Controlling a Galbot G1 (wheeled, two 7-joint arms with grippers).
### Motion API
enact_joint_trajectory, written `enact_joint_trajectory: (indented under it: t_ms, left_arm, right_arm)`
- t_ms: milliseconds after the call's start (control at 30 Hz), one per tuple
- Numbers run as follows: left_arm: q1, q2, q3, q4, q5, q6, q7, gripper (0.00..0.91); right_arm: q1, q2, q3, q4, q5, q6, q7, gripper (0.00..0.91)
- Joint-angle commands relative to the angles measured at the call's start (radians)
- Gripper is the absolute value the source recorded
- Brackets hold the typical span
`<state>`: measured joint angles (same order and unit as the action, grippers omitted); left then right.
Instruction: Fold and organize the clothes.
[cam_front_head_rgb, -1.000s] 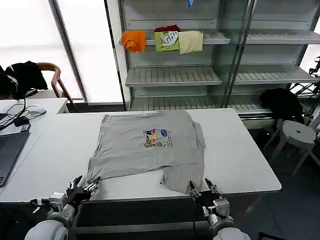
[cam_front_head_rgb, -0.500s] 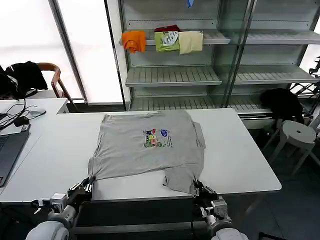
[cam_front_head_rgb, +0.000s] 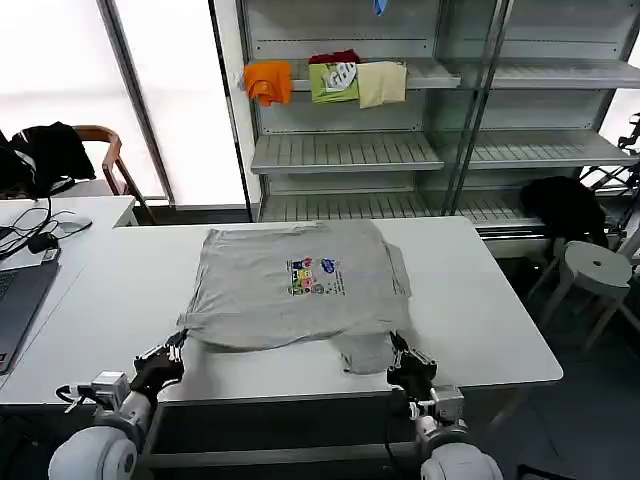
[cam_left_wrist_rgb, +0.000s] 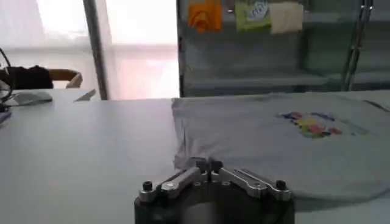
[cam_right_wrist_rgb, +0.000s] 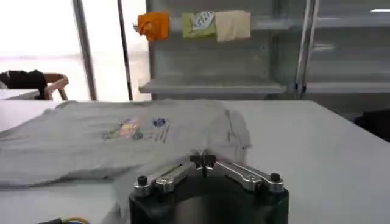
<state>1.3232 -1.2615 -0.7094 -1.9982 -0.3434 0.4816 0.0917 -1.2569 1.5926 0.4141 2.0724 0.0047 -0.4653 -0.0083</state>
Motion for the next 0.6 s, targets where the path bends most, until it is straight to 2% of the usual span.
enact_joint_trajectory:
  t_ms: [33,400,600]
  left_arm:
    - [-0.221,-0.007,0.014,0.100,-0.064,-0.013,-0.001,0.000]
    - [-0.350,-0.004,0.053,0.279,-0.059,-0.019,0.001,0.000]
    - [-0.385,-0.004,0.071,0.335,-0.023,-0.020,0.012,0.000]
  right_arm:
    - [0.137,0.004,0.000,-0.057,0.026,-0.007,0.028,0.000]
    - [0.422,0.017,0.003,-0.337,0.054,-0.010,0.054,0.000]
    - [0.496,0.029,0.011,-0.467,0.034,0.002,0.047,0.000]
